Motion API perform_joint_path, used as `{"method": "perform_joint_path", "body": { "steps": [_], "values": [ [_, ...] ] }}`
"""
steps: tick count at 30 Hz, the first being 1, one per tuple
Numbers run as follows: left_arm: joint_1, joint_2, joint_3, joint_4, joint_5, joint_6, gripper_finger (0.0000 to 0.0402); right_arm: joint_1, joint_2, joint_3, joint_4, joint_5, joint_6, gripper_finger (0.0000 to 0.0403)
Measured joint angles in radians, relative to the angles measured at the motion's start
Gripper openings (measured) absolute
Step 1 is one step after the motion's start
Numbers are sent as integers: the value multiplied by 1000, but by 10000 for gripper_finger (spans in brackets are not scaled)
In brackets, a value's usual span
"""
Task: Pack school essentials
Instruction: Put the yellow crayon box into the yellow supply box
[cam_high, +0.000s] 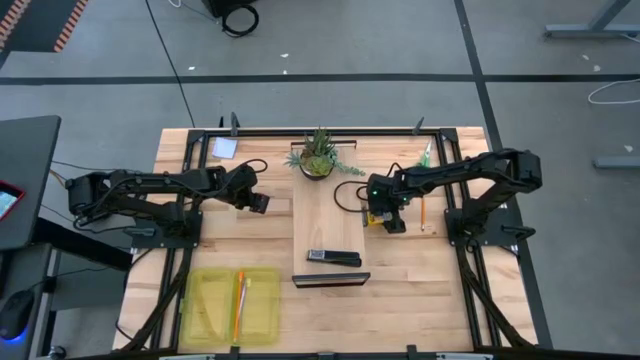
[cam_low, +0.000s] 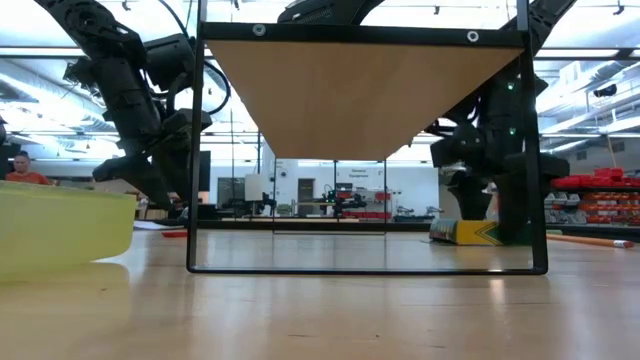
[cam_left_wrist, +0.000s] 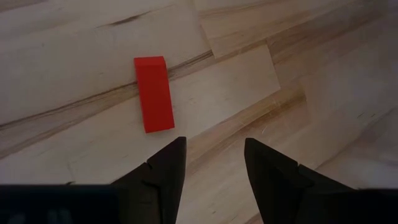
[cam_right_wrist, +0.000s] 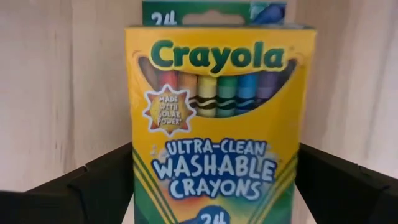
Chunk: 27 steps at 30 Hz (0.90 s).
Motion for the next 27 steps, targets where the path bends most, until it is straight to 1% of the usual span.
{"method": "perform_joint_path", "body": {
  "steps": [8,18,21,27],
  "values": [
    [-2,0,0,0,18,1,172,0,18,4,4,5,2,394],
    [-2,0,0,0,18,4,172,0,15,3,0,7,27,343],
    [-2,-13,7,-22,21,21,172,1,-2,0,-18,8,59,335],
    [0,-63,75,-68,9,87,172,0,-82,-4,-102,8,86,333]
  ]
}}
